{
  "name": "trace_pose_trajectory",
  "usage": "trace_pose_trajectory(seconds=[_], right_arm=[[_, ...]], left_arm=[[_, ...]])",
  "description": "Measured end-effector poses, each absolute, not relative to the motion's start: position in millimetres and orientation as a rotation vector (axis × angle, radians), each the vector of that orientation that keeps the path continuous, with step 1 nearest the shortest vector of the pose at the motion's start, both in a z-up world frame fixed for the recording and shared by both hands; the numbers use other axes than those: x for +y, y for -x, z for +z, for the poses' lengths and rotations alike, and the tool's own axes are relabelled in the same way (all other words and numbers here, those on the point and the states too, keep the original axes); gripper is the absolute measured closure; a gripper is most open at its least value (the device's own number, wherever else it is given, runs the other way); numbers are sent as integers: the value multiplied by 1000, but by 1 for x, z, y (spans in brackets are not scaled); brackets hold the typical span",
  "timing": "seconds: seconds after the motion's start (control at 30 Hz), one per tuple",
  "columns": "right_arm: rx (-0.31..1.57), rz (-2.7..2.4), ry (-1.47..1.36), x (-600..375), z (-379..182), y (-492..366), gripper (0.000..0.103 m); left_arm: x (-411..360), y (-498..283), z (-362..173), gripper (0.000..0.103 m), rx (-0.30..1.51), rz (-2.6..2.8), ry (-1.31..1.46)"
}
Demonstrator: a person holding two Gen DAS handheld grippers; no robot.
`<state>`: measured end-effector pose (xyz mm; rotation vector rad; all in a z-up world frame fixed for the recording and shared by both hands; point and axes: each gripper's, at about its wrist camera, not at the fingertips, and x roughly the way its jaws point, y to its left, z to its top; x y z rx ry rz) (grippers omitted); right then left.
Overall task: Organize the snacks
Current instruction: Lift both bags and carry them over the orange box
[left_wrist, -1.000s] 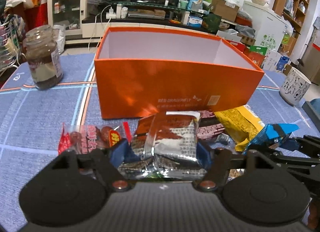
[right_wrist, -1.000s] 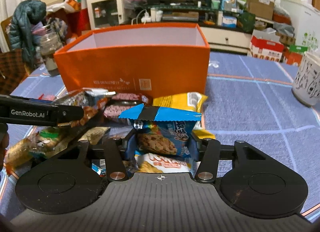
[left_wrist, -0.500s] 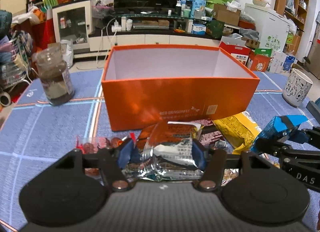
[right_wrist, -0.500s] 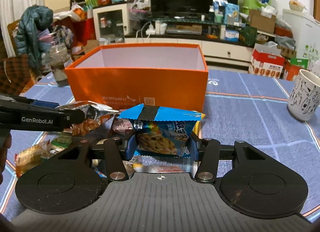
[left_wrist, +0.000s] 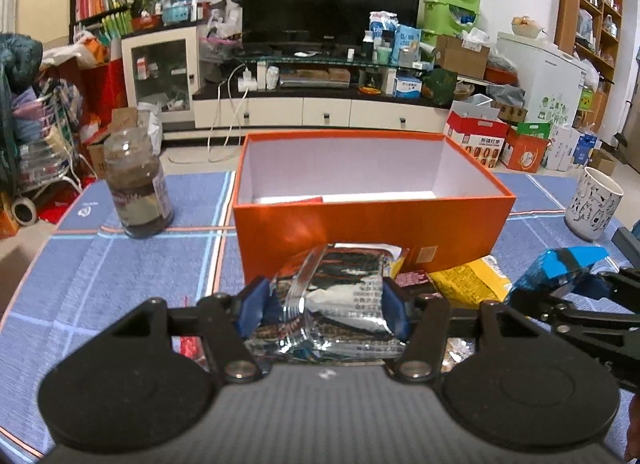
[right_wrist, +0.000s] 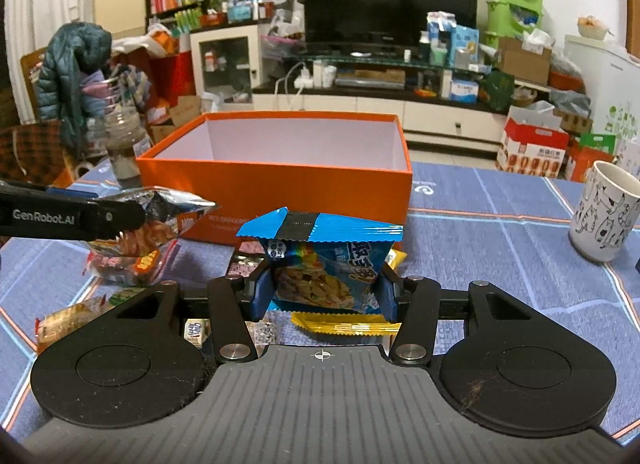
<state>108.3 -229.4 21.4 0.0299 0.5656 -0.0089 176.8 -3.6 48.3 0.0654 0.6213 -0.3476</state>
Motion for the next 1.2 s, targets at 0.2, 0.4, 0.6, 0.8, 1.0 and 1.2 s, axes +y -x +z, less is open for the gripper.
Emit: trace_pose_trajectory(seconds=[0.2,0.4,0.6,0.8,1.0,1.2], right_arm=[[569,-9,-37,-230,22,-110,64],[560,-2,-39,-226,27,-111,65],[533,-3,-30,-220,37,-111,65],[497,-26,-24,-216,51,-110,64],[473,-60,2,-211,62,-110,64],[483,-62,-8,-209,68,-116,64]], left_arm=[[-9,-173,54,44,614,-338,-75],[-8,-171,55,44,624,-288,-72],[-11,-167,60,44,597,-238,-78],[-8,-165,66,44,567,-180,-96],[-3,-166,68,44,566,-153,-77],[-1,-165,67,44,570,-135,-77]])
